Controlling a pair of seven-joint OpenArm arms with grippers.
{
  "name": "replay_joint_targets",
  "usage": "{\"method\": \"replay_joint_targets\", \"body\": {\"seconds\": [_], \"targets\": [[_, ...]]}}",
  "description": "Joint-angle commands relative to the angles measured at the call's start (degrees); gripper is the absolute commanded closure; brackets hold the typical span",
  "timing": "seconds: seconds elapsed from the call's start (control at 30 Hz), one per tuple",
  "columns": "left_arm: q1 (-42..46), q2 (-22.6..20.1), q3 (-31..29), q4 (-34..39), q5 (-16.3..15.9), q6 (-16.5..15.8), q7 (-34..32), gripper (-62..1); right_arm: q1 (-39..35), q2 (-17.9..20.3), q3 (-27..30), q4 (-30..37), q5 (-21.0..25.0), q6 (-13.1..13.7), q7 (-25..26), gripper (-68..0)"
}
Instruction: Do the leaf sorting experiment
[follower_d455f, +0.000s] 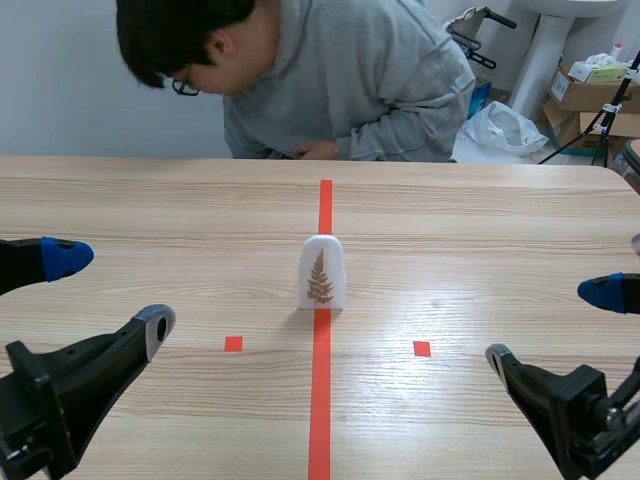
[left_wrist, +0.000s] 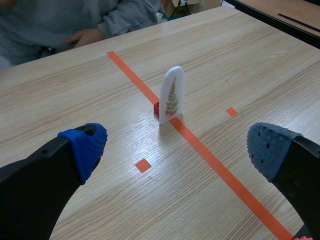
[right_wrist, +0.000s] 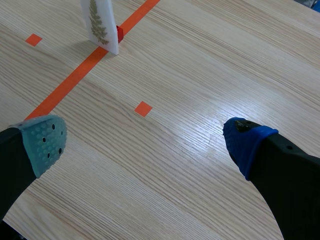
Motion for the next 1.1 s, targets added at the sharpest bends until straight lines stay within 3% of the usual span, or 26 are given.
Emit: {"method": "replay_joint_targets", "body": {"seconds": [0.0, 1.07], "targets": [[0.0, 0.3, -0.1, 0.9, -0.5, -0.2, -0.5, -60.2, 0.7, 0.6, 0.5, 0.6, 0.3, -0.2, 0.9, -65.3], [0.0, 0.3, -0.1, 0.9, -0.5, -0.2, -0.5, -60.2, 0.7, 0.6, 0.5, 0.6, 0.3, -0.2, -2.1, -65.3]]}}
